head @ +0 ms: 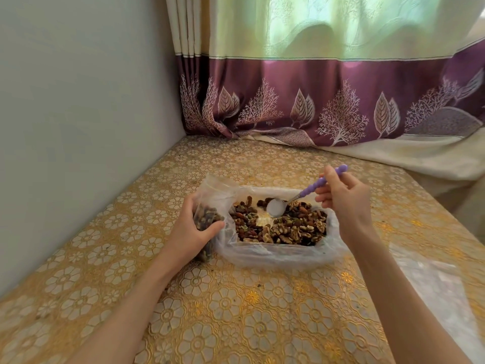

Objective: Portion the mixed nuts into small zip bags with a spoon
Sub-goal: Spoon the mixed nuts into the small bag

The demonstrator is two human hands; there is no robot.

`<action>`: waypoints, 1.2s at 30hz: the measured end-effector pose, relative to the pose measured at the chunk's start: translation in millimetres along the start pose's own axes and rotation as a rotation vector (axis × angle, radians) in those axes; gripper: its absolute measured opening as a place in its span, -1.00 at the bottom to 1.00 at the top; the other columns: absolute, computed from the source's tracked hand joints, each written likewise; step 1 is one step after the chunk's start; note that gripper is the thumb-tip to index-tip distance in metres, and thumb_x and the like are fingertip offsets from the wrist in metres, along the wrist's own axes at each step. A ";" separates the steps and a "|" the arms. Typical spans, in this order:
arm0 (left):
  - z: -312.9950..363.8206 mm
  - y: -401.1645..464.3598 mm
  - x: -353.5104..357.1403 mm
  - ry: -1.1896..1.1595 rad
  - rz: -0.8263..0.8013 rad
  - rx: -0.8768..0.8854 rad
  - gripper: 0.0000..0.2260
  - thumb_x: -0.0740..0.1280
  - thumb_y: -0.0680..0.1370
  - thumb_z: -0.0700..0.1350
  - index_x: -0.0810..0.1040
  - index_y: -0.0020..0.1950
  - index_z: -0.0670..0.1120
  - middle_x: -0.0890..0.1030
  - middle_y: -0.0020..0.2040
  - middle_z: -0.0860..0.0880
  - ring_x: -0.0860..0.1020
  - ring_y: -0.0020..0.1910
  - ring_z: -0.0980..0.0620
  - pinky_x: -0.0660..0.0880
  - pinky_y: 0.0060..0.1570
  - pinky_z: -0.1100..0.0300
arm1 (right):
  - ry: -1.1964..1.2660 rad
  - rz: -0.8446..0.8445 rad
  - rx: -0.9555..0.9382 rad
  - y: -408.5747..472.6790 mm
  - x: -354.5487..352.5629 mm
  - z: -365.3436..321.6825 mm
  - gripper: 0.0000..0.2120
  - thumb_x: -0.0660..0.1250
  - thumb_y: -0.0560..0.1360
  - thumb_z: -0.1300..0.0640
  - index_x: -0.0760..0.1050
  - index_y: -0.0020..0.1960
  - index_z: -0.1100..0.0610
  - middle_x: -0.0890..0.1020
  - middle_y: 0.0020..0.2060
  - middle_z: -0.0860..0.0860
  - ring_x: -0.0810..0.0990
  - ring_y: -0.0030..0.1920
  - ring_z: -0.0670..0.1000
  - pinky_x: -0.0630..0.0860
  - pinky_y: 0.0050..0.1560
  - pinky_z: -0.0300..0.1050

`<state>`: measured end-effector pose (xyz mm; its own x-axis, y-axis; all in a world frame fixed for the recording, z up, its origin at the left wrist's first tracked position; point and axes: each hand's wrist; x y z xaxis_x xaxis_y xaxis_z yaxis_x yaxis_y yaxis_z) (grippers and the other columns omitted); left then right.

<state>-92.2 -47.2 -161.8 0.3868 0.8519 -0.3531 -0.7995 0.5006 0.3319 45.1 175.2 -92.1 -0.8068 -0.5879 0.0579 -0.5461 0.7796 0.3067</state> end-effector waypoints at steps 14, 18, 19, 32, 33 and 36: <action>-0.4 0.1 -0.4 0.021 -0.001 0.013 -0.54 0.45 0.43 -0.04 0.30 0.22 0.10 0.50 0.06 0.19 0.50 -0.04 0.40 0.46 -0.18 0.49 | -0.076 -0.199 0.277 -4.6 8.3 16.7 -0.69 0.21 0.60 0.10 0.53 -0.24 0.23 0.62 -0.50 0.00 0.50 -0.51 -0.13 0.41 -0.50 -0.33; 1.2 0.0 -0.6 0.022 -0.002 0.012 -0.52 0.45 0.43 -0.05 0.29 0.23 0.10 0.50 0.06 0.19 0.50 -0.04 0.42 0.43 -0.18 0.53 | -0.051 -0.147 0.303 -2.2 8.2 16.9 -0.69 0.20 0.60 0.13 0.52 -0.25 0.24 0.63 -0.51 0.02 0.52 -0.52 -0.13 0.45 -0.51 -0.35; 1.9 -0.2 -0.9 0.026 -0.003 0.012 -0.51 0.46 0.42 -0.05 0.29 0.24 0.11 0.49 0.06 0.20 0.49 -0.04 0.43 0.43 -0.18 0.54 | -0.044 -0.128 0.304 -1.1 7.4 16.2 -0.69 0.20 0.60 0.13 0.51 -0.26 0.23 0.63 -0.51 0.02 0.52 -0.53 -0.13 0.45 -0.52 -0.35; 5.8 -0.1 -0.8 0.128 -0.042 0.006 -0.43 0.48 0.40 -0.03 0.26 0.30 0.10 0.45 0.09 0.21 0.47 0.03 0.28 0.40 -0.15 0.41 | 0.217 -0.005 0.187 -3.2 4.7 -7.8 -0.68 0.18 0.61 0.10 0.53 -0.21 0.25 0.63 -0.45 0.06 0.58 -0.43 -0.07 0.51 -0.43 -0.33; 5.8 -0.1 -0.8 0.128 -0.041 0.005 -0.43 0.47 0.40 -0.02 0.26 0.30 0.10 0.45 0.09 0.20 0.47 0.03 0.27 0.40 -0.14 0.41 | 0.233 -0.013 0.164 -5.9 7.2 -11.0 -0.69 0.18 0.61 0.10 0.53 -0.19 0.24 0.63 -0.43 0.06 0.59 -0.42 -0.06 0.52 -0.41 -0.32; 6.0 -0.2 -1.1 0.124 -0.039 -0.002 -0.43 0.47 0.40 -0.02 0.26 0.30 0.11 0.45 0.09 0.22 0.46 0.02 0.32 0.40 -0.17 0.44 | 0.268 -0.057 0.110 -16.2 17.6 -19.1 -0.69 0.19 0.61 0.10 0.55 -0.19 0.24 0.66 -0.41 0.06 0.63 -0.38 -0.04 0.55 -0.38 -0.31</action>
<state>-89.6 -47.4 -156.2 0.3577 0.8062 -0.4713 -0.7860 0.5324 0.3142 44.1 148.2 -77.9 -0.6936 -0.6562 0.2971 -0.6217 0.7537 0.2132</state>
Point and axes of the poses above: each hand's wrist, its own y-axis towards the middle knuckle, its own x-axis out of the palm, z = x × y
